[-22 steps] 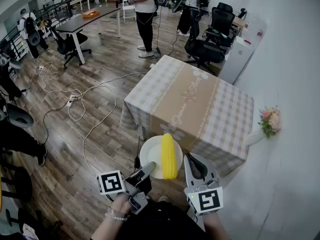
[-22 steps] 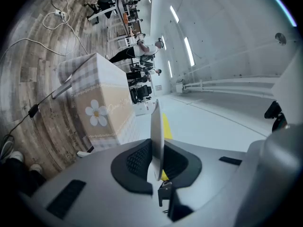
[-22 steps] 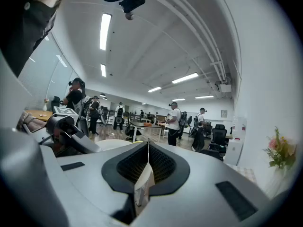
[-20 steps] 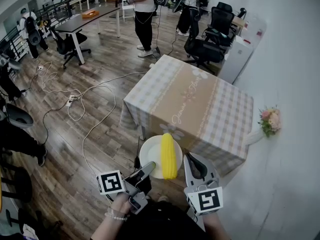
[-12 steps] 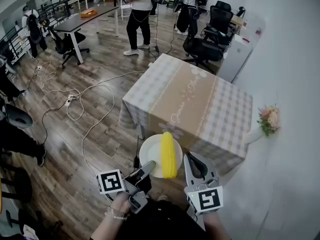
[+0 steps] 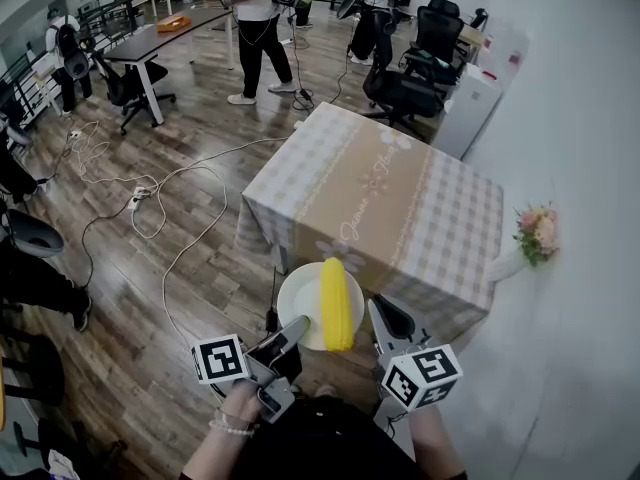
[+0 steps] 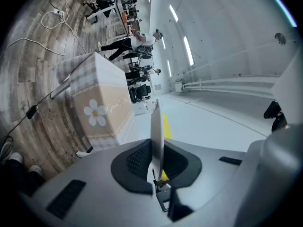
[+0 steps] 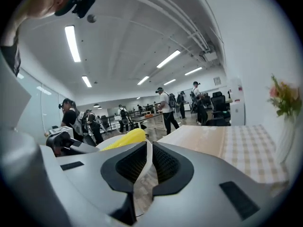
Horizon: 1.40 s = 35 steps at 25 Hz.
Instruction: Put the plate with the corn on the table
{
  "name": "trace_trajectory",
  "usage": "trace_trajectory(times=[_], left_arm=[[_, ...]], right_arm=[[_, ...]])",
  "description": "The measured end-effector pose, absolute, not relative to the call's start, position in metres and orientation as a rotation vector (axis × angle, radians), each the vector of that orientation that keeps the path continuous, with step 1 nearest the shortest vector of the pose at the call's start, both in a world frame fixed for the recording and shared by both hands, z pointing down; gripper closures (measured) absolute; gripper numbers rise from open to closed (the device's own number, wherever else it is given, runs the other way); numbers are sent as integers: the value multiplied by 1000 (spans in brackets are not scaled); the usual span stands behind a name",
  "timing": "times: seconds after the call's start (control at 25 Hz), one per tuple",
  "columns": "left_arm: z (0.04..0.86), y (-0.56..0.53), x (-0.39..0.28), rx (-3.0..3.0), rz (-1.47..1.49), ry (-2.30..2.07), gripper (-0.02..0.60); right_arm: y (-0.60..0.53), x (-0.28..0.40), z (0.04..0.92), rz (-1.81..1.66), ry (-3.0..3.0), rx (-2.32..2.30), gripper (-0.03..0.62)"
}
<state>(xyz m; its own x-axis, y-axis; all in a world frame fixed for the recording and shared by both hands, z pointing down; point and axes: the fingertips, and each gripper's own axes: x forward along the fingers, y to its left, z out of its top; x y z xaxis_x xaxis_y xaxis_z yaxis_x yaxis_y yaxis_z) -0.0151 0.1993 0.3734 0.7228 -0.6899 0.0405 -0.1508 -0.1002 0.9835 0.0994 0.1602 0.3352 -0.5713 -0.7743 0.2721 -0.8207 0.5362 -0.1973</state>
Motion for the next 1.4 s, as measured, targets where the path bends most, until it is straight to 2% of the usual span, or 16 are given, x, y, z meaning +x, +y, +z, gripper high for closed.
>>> trace_trajectory(times=[0.04,0.12,0.4,1.4], left_arm=[[374,199,-16,1642,-519,-688,549],[375,198,-17,1649,-520,-687,549],[373,198,-21,1653,-525,-681,549],[376,205,-48,1695,-476,-614,549]], right_arm=[[160,98,338,520,-2632,1355,536],[160,95,344,656,-2662,1333,474],[163,87,356,1065,-2734,1263,467],[179,53,375,1220,-2723,1309,487]])
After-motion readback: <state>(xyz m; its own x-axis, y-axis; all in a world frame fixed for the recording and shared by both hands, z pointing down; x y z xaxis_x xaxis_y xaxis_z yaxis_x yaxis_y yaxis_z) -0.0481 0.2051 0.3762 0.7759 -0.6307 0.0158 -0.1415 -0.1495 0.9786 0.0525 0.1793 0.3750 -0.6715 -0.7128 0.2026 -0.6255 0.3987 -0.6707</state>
